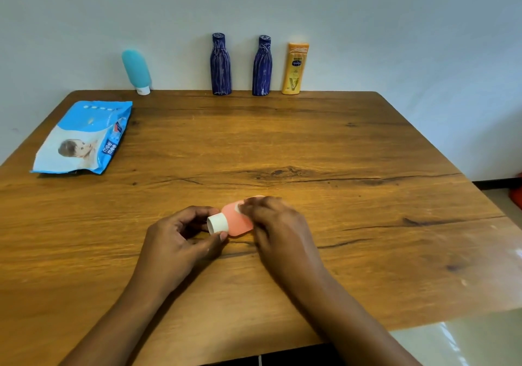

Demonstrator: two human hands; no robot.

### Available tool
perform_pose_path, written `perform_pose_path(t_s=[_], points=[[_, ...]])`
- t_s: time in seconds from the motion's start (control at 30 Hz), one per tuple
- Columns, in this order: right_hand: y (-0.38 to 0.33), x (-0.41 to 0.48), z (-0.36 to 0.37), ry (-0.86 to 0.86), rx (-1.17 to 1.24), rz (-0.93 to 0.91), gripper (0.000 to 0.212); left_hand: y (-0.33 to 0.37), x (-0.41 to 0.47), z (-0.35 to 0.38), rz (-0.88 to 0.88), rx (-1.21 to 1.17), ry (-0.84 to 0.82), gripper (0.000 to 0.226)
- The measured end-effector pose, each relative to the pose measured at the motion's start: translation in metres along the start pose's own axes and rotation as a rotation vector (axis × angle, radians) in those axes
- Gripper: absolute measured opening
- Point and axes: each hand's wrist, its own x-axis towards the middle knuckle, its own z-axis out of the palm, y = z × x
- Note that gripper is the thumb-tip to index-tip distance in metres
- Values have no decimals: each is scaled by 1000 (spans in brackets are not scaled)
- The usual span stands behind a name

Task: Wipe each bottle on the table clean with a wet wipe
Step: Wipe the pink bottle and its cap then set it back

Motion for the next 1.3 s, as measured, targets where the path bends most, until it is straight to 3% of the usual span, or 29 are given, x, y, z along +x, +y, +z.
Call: perform_pose_path(t_s=[0.1,0.27,0.37,0.43,0.53,0.67,0.77,0.83,1.07,1.13,1.23,1.3], points=[[1,4,8,-22,-76,-24,37,0,-1,0,46,53,19,41],[6,19,2,-65,-153,19,38,0,-4,-5,372,437,-12,40],[15,22,0,-66,-97,71,36,0,-6,-6,427,474,-16,41],[20,19,-2,-16,102,183,32,4,-6,-6,307,342,31,44],[22,8,-15,147,440,297,30,7,-2,-7,-21,82,111,40],[11,-1,-20,206,375,29,32,14,3,-3,-216,-112,105,27],[-1,1,-1,52,122,-226,30,17,5,-4,-242,-202,54,17],[1,5,3,-24,34,-298,28,17,6,-6,-255,-225,34,12],[40,29,-16,66,35,-27,24,16,8,-5,-324,-215,52,15],[26,23,-11,63,61,-69,29,16,8,-5,-316,-204,44,12],[-5,10,1,-43,-26,-275,33,18,8,-6,-285,-236,20,6],[-5,11,1,-59,-91,-269,34,19,8,-6,-281,-212,21,8]])
